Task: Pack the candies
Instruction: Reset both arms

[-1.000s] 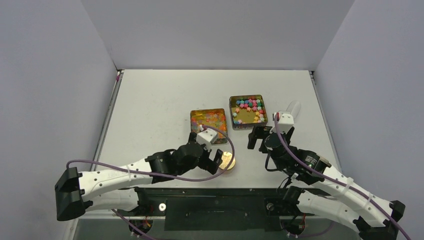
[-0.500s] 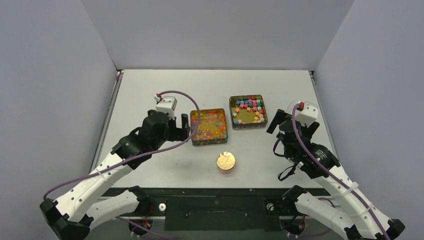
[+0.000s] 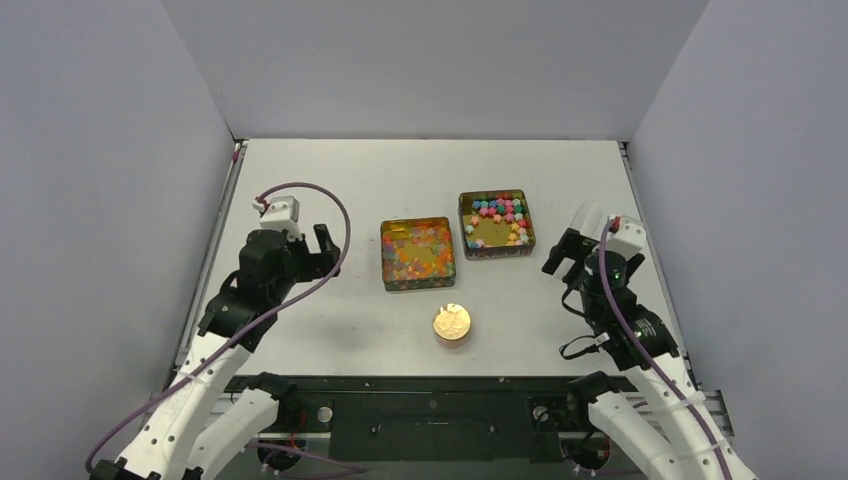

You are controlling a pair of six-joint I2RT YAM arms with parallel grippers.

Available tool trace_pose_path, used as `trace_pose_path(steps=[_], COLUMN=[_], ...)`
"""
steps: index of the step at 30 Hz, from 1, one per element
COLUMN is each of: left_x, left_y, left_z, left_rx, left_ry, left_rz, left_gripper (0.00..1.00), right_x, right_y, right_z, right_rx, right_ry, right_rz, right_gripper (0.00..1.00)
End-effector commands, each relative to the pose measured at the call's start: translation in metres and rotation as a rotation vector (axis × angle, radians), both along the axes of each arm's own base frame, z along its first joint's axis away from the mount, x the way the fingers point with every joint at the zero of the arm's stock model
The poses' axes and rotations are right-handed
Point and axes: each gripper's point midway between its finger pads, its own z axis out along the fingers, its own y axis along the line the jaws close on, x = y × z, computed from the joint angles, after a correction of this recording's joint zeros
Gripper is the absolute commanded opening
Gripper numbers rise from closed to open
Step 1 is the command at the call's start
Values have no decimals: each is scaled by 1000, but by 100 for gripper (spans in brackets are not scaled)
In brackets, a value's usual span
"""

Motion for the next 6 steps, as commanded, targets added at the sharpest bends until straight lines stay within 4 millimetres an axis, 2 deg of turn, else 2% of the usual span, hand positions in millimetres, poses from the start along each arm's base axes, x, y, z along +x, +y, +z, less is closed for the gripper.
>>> trace_pose_path(steps=[1,6], left_x=[4,4], left_y=[-7,-9], left_z=[30,27], left_rx=[-41,-39], left_ry=[-125,-110], left_rz=[-44,-54], left_gripper=[96,96], right_x=[-1,-3], right_y=[5,8], right_z=[25,27], right_rx=[23,18], right_ry=[-144,-161], right_rz=[63,90], right_gripper=[99,99])
